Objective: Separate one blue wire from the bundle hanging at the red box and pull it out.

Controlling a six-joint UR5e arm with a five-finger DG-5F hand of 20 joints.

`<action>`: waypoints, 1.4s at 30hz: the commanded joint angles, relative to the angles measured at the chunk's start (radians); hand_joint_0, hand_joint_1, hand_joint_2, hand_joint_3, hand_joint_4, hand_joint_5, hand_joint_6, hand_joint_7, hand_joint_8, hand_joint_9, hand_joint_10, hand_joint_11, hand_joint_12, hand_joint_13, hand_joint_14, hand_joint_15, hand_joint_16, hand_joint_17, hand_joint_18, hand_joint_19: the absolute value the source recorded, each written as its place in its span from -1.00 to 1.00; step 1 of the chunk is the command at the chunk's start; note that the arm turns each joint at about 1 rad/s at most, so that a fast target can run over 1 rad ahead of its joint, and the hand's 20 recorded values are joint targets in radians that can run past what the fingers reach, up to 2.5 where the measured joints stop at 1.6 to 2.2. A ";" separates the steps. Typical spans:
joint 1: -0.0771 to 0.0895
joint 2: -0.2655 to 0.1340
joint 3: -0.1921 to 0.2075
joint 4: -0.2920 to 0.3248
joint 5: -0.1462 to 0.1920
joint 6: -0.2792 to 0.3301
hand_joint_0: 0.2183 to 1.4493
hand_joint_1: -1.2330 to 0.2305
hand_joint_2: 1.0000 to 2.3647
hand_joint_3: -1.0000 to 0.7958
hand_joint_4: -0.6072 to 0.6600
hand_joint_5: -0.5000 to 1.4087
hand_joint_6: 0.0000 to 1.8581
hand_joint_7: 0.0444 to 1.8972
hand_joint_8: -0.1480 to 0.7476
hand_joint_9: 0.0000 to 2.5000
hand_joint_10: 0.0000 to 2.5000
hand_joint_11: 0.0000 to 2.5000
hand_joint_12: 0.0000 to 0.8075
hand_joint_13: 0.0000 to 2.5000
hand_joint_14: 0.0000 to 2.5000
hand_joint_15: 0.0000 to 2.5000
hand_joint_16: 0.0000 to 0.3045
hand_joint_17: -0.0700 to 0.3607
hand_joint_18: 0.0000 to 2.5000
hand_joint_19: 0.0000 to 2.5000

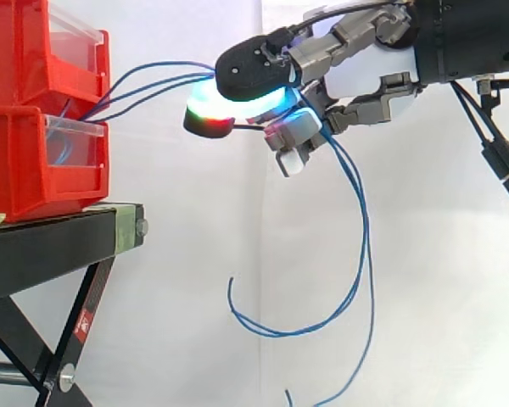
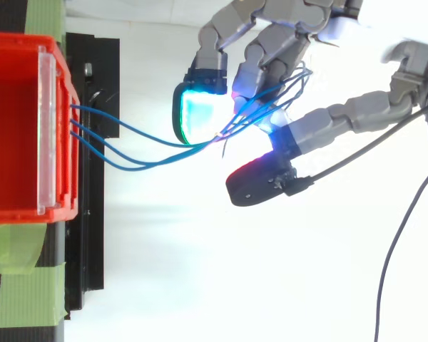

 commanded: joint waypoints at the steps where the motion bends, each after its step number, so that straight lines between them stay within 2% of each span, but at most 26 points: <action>1: 0.000 0.000 0.000 0.000 0.000 -0.001 -0.32 -0.66 -0.99 -0.33 0.34 -0.74 0.01 -0.13 0.02 -0.31 -0.51 0.24 0.05 -0.01 -0.99 0.19 -0.64 -0.10 -0.15 -0.45; 4: 0.000 0.000 0.000 0.000 0.000 0.001 -0.41 -0.62 -1.00 -0.43 0.34 -0.73 0.01 -0.13 0.04 -0.30 -0.50 0.23 0.09 -0.01 -0.99 0.18 -0.63 -0.09 -0.15 -0.43; 9: 0.000 0.000 0.000 -0.002 0.000 0.002 -0.55 -0.49 -1.00 -0.44 0.34 -0.72 0.00 -0.13 0.10 -0.20 -0.48 0.22 0.15 0.05 -0.99 0.18 -0.61 -0.05 -0.10 -0.41; 16: 0.001 0.000 0.000 -0.002 0.000 0.001 -0.54 -0.33 -1.00 -0.44 0.27 -0.68 -0.01 -0.10 0.08 -0.07 -0.59 0.27 0.11 0.11 -0.99 0.17 -0.61 -0.05 -0.07 -0.39; 24: 0.000 0.001 0.000 -0.002 0.000 0.001 -0.51 -0.22 -1.00 -0.44 0.21 -0.64 -0.04 -0.03 0.03 0.04 -0.81 0.39 0.06 0.14 -0.99 0.17 -0.63 -0.08 -0.05 -0.38; 30: 0.000 0.000 0.000 -0.002 0.000 0.001 -0.41 -0.27 -0.99 -0.39 0.16 -0.62 -0.05 0.02 -0.03 0.10 -0.89 0.45 0.00 0.15 -0.99 0.17 -0.65 -0.12 -0.06 -0.38; 42: 0.000 0.000 0.000 -0.002 0.000 0.001 -0.36 -0.42 -0.97 -0.19 0.08 -0.61 -0.02 0.08 -0.03 0.15 -0.92 0.50 0.00 0.15 -0.99 0.17 -0.67 -0.15 -0.06 -0.37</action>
